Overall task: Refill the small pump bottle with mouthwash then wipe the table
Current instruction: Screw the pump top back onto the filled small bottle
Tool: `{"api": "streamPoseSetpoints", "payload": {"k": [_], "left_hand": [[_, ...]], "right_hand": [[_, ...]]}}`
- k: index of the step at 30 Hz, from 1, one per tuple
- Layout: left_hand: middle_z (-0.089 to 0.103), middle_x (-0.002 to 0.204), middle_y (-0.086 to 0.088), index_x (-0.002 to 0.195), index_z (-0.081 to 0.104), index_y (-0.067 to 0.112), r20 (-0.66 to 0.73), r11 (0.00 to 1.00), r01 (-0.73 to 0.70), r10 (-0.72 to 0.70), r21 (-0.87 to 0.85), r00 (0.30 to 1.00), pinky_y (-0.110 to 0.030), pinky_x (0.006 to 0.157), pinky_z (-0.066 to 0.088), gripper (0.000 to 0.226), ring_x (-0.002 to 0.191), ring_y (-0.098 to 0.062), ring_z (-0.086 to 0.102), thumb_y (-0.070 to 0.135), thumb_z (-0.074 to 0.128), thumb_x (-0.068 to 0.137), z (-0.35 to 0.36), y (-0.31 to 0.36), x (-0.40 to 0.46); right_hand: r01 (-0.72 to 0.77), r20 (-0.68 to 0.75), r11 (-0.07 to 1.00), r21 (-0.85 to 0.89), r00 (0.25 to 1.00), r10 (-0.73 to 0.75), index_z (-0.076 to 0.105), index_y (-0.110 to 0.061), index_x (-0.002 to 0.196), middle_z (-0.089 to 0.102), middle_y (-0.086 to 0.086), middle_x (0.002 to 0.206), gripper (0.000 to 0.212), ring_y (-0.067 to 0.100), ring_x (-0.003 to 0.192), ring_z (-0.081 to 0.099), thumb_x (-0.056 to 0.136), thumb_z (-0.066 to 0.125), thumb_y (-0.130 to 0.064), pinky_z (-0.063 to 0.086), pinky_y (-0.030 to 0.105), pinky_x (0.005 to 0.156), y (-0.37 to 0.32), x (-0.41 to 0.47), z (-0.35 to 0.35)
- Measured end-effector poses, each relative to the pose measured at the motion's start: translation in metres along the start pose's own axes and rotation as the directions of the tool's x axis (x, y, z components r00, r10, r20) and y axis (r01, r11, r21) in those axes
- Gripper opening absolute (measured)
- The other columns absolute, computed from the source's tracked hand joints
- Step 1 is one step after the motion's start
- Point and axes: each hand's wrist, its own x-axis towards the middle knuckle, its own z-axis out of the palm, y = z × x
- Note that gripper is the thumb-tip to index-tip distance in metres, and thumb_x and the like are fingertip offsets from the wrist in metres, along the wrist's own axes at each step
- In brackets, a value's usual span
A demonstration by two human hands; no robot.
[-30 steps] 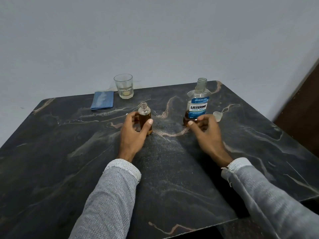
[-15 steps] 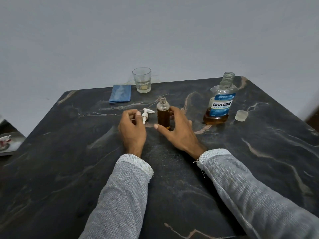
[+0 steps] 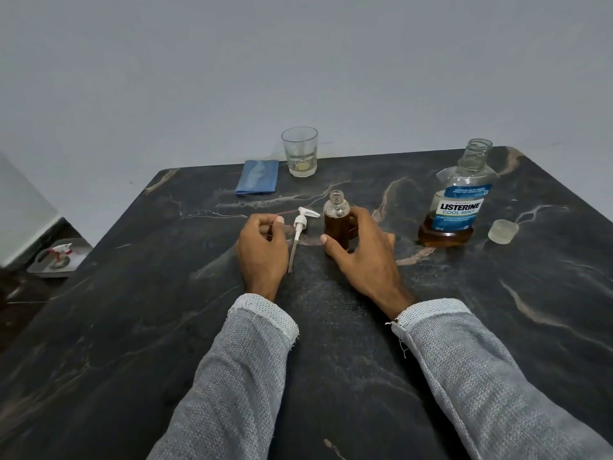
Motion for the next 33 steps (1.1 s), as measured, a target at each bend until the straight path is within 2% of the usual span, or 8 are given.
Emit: {"api": "streamPoseSetpoints", "payload": {"k": [8, 10, 13, 17, 19, 23, 27, 33], "left_hand": [[0.069, 0.096, 0.005, 0.093, 0.067, 0.023, 0.298, 0.95, -0.005, -0.093, 0.312, 0.95, -0.039, 0.087, 0.053, 0.028, 0.093, -0.016, 0.064, 0.05, 0.061, 0.085, 0.009, 0.013, 0.031], [0.068, 0.09, 0.006, 0.092, 0.068, 0.022, 0.353, 0.909, -0.058, -0.1, 0.412, 0.93, -0.035, 0.082, 0.051, 0.035, 0.086, -0.014, 0.062, 0.055, 0.061, 0.083, 0.016, 0.017, 0.035], [0.059, 0.072, 0.007, 0.079, 0.069, 0.018, 0.397, 0.872, -0.123, -0.086, 0.474, 0.914, -0.03, 0.068, 0.043, 0.035, 0.067, -0.012, 0.055, 0.053, 0.066, 0.082, 0.024, 0.023, 0.036], [0.069, 0.084, 0.0, 0.085, 0.074, 0.017, 0.432, 0.84, -0.149, -0.109, 0.521, 0.895, -0.032, 0.071, 0.048, 0.023, 0.08, -0.018, 0.062, 0.04, 0.069, 0.084, 0.029, 0.029, 0.037], [0.073, 0.087, -0.001, 0.085, 0.075, 0.016, 0.439, 0.898, -0.105, -0.104, 0.427, 0.893, -0.033, 0.077, 0.053, 0.017, 0.084, -0.018, 0.066, 0.033, 0.071, 0.084, 0.026, 0.03, 0.039], [0.071, 0.096, -0.005, 0.098, 0.069, 0.012, 0.387, 0.994, 0.1, -0.078, -0.035, 0.919, -0.035, 0.082, 0.057, 0.021, 0.09, -0.021, 0.068, 0.024, 0.074, 0.082, 0.005, 0.05, 0.05], [0.071, 0.096, -0.004, 0.102, 0.067, 0.015, 0.314, 0.929, 0.088, 0.032, -0.36, 0.949, -0.019, 0.067, 0.054, 0.022, 0.085, -0.014, 0.067, 0.024, 0.074, 0.083, -0.016, 0.09, 0.058], [0.072, 0.094, -0.004, 0.099, 0.067, 0.015, 0.304, 0.809, 0.066, 0.142, -0.583, 0.942, -0.029, 0.079, 0.058, 0.016, 0.082, -0.012, 0.069, 0.016, 0.073, 0.084, -0.015, 0.127, 0.047]], "right_hand": [[0.0, 0.026, 1.0, 0.015, 1.0, 0.0, 0.042, -0.03, 0.126, 0.058, -0.013, 0.117, 0.059, 0.005, 0.105, 0.054, 0.077, 0.063, -0.054, 0.02, 0.028, 0.089, -0.002, -0.003, -0.001], [0.004, 0.022, 1.0, 0.013, 1.0, -0.005, 0.042, -0.031, 0.126, 0.059, -0.013, 0.115, 0.058, 0.005, 0.104, 0.054, 0.076, 0.063, -0.054, 0.02, 0.028, 0.088, -0.003, -0.003, -0.002], [0.0, 0.018, 1.0, 0.01, 1.0, 0.0, 0.043, -0.03, 0.125, 0.06, -0.012, 0.115, 0.058, 0.007, 0.103, 0.055, 0.077, 0.065, -0.052, 0.022, 0.029, 0.09, -0.003, -0.003, -0.002], [-0.007, 0.027, 1.0, 0.005, 1.0, 0.006, 0.043, -0.029, 0.126, 0.06, -0.011, 0.116, 0.059, 0.009, 0.105, 0.055, 0.077, 0.066, -0.052, 0.022, 0.029, 0.091, -0.003, -0.003, -0.003], [-0.011, 0.032, 1.0, 0.002, 0.999, 0.011, 0.043, -0.029, 0.126, 0.059, -0.011, 0.117, 0.059, 0.008, 0.106, 0.054, 0.076, 0.066, -0.052, 0.022, 0.029, 0.09, -0.003, -0.003, -0.003], [0.001, 0.042, 1.0, 0.012, 0.999, -0.001, 0.043, -0.03, 0.126, 0.058, -0.011, 0.118, 0.057, 0.008, 0.107, 0.053, 0.078, 0.065, -0.051, 0.023, 0.031, 0.092, -0.003, -0.003, -0.004], [-0.009, 0.064, 1.0, 0.02, 0.998, 0.008, 0.042, -0.031, 0.127, 0.058, -0.01, 0.12, 0.057, 0.008, 0.109, 0.053, 0.079, 0.066, -0.052, 0.024, 0.031, 0.095, -0.002, -0.003, -0.005], [-0.016, 0.081, 0.999, 0.029, 0.997, 0.014, 0.041, -0.034, 0.126, 0.057, -0.012, 0.12, 0.056, 0.007, 0.11, 0.052, 0.079, 0.065, -0.052, 0.02, 0.029, 0.093, -0.004, -0.004, -0.007]]}}
